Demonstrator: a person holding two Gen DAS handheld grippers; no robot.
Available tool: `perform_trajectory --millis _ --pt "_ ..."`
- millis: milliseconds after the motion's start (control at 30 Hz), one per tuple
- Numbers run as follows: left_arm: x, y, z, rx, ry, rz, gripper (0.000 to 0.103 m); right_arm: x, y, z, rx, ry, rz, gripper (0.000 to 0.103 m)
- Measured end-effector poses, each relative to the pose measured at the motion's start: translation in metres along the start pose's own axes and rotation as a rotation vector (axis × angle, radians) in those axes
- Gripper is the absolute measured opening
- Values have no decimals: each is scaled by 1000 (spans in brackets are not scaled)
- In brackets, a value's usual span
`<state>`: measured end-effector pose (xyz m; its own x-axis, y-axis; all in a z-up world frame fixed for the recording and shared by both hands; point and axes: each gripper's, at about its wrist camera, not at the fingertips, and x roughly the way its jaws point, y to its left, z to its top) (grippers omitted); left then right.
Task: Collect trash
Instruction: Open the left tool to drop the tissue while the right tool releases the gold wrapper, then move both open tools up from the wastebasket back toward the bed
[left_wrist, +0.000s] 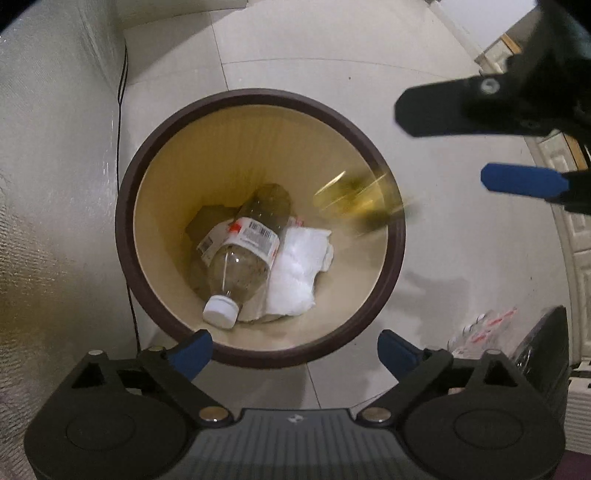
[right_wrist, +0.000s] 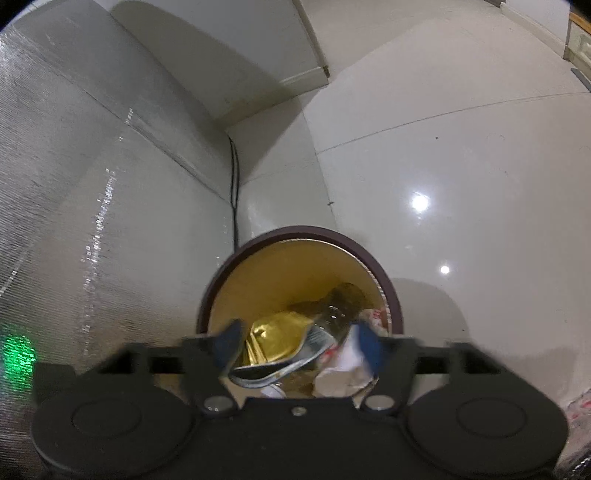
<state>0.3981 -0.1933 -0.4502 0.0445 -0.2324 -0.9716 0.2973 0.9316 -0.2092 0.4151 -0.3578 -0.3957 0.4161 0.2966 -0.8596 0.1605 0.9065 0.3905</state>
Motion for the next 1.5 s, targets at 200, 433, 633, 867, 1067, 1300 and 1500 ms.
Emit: perform_trajectory --millis 200,433,633,867,1067,1300,1500 --pt "-2 3 -5 -23 6 20 103 -2 -13 -6 12 -2 -15 94" --pt "-10 5 -9 -43 7 48 103 -3 -24 -20 -10 30 -25 103" --pt "-21 4 -14 -66 -20 66 103 -10 -23 -27 -59 40 -40 103" --pt "-55 -1 -18 -50 -79 117 103 -26 -19 -28 -85 24 -52 103" --pt "-84 -3 -29 -70 -137 125 103 -49 -15 -34 -101 0 -48 103" --pt "-129 -9 -48 -85 -204 142 103 -80 -9 -48 -119 -35 -57 103" --pt "-162 -12 -67 -92 -248 173 103 -110 -4 -61 -138 -67 -60 103"
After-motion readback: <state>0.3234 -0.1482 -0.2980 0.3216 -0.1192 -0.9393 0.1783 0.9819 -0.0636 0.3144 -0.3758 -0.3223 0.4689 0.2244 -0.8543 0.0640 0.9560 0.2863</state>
